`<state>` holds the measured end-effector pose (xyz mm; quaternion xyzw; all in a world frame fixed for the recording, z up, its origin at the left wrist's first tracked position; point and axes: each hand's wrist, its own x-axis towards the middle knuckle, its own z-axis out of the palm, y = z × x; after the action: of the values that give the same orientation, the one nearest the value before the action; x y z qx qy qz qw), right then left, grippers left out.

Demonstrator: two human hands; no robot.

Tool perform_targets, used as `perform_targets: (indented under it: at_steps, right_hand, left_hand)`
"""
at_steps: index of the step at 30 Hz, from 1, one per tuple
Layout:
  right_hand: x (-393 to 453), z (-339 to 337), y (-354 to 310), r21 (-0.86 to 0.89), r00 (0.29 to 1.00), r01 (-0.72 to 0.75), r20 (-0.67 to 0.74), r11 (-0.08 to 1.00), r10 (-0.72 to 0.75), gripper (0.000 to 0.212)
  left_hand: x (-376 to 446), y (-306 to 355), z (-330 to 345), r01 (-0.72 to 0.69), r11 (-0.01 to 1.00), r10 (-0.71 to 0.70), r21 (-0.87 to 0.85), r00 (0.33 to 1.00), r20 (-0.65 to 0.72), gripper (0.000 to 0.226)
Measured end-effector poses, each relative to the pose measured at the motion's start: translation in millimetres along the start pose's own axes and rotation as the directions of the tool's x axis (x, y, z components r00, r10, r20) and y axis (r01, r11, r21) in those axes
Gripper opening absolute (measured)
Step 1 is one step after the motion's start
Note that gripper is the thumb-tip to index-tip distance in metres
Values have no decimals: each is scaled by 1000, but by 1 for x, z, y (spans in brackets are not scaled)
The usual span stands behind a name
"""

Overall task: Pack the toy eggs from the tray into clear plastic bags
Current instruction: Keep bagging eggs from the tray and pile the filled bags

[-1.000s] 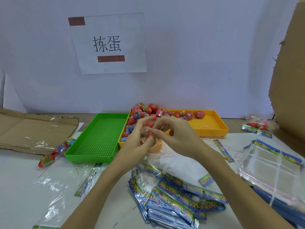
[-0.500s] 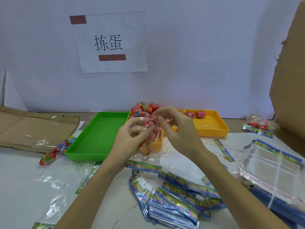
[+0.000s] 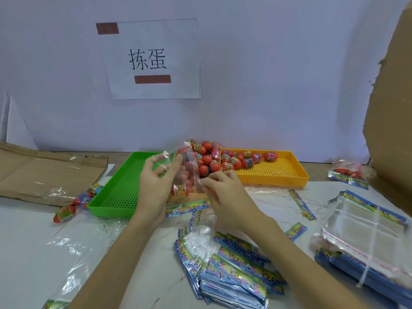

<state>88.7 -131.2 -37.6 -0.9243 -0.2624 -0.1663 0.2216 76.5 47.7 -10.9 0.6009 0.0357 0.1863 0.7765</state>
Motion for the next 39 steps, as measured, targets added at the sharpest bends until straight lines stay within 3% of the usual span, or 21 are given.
perform_targets:
  at_steps: [3, 6, 13, 15, 18, 21, 24, 28, 34, 39]
  right_hand:
    - [-3, 7, 3, -123, 999, 27, 33, 992, -23, 28]
    - [3, 6, 3, -85, 1000, 3, -9, 996, -4, 27]
    - [8, -19, 3, 334, 952, -110, -237, 936, 196, 19]
    - [10, -34, 0, 429, 902, -50, -369, 902, 226, 20]
    - [13, -55, -8, 485, 872, 126, -470, 865, 136, 29]
    - [14, -63, -17, 484, 889, 217, -456, 848, 33, 36]
    - [12, -63, -14, 296, 911, 252, -394, 921, -123, 31]
    - [9, -60, -8, 245, 960, 195, -247, 950, -133, 31]
    - [9, -58, -6, 235, 978, 152, -177, 960, -111, 33]
    - [9, -61, -8, 303, 974, 154, -205, 940, -94, 31]
  left_hand:
    - [0, -1, 0, 4, 999, -7, 42, 999, 51, 46]
    - [-1, 0, 1, -1, 999, -5, 54, 994, 108, 49]
    - [-3, 3, -4, 84, 994, -99, 70, 963, 252, 61]
    - [-6, 3, -2, 26, 991, -61, 128, 957, 283, 60]
    - [-10, 3, 3, -102, 972, 24, 214, 939, 342, 60]
    - [-15, 1, 8, -200, 954, 91, 225, 904, 418, 57]
    - [-17, -1, 11, -241, 945, 131, 222, 898, 419, 57]
    - [-17, -3, 11, -225, 952, 125, 205, 904, 409, 58]
    - [-15, -2, 9, -195, 957, 110, 216, 930, 350, 63]
    - [-16, 2, 10, -78, 987, 28, 140, 944, 328, 24]
